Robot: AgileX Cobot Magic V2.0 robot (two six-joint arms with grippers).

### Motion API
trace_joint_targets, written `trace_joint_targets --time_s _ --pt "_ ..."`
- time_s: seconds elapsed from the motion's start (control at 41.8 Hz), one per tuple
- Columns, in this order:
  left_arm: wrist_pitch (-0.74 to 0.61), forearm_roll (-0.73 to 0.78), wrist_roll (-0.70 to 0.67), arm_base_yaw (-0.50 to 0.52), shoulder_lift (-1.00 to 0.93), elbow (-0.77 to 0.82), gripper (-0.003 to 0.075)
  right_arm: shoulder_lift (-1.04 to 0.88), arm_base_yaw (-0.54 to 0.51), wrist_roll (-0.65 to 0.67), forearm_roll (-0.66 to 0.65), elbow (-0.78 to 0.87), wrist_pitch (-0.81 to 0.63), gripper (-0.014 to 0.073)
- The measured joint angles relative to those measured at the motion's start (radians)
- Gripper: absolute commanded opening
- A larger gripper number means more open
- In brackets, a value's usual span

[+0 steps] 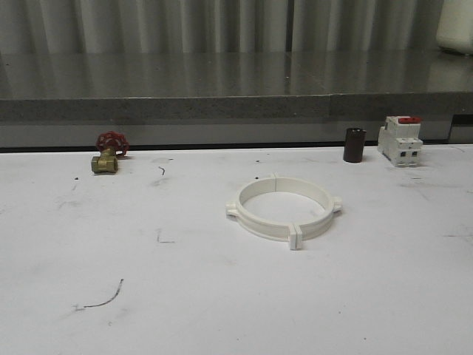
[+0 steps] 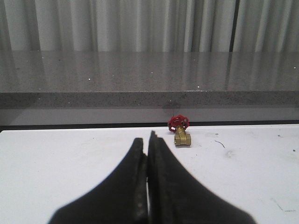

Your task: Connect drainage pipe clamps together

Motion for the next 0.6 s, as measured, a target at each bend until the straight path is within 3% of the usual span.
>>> trace_joint_targets --time_s 0.598 --pt "-0.012 0.000 0.000 0.000 0.000 0.000 -0.0020 0.000 0.000 0.000 0.000 0.000 0.000 -0.0117"
